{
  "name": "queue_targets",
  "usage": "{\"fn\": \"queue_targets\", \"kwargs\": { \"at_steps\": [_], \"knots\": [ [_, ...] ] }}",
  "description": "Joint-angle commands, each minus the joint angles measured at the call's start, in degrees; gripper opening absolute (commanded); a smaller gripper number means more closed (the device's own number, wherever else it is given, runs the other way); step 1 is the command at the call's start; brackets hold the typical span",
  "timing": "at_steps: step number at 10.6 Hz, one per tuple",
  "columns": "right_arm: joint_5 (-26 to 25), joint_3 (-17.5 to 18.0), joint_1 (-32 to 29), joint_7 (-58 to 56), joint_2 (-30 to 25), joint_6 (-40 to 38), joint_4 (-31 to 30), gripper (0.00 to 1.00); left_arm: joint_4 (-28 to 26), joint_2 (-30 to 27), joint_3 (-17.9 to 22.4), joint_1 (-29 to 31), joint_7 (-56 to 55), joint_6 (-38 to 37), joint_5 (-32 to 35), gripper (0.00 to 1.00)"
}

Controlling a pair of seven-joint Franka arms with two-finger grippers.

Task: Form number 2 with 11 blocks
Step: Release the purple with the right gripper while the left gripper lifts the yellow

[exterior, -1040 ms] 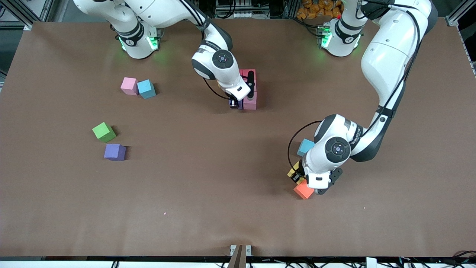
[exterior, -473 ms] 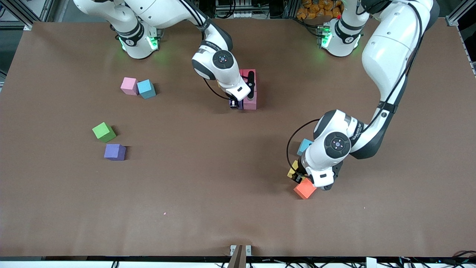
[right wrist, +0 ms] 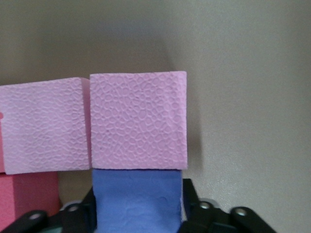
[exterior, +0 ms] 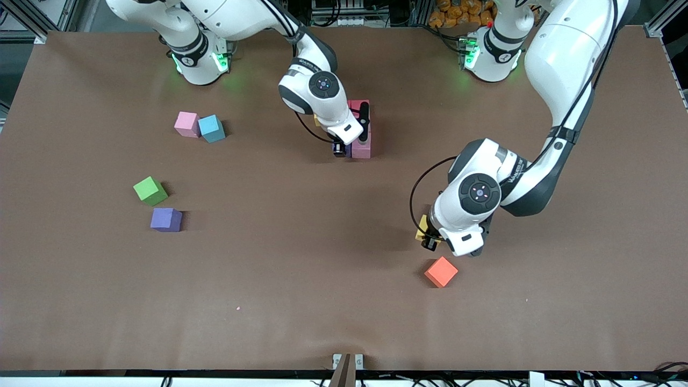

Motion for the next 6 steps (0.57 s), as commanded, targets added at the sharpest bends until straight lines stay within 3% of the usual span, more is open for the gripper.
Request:
{"fn": "queue_targets", "kwargs": {
  "at_steps": [1,6],
  "knots": [
    [-0.64,-0.81,1.15,1.43,0.48,0.1,0.9,1.0,-2.07,-1.44,-0.05,0.02,-5.51,-0.54,-1.53,0.4],
    [-0.29,-1.16,0.01,1.61,-4.43,-4.62,0.55,1.0,-3.04,-2.4,-0.31,0.02,-11.85,-0.72,-1.35,0.41]
  ]
}}
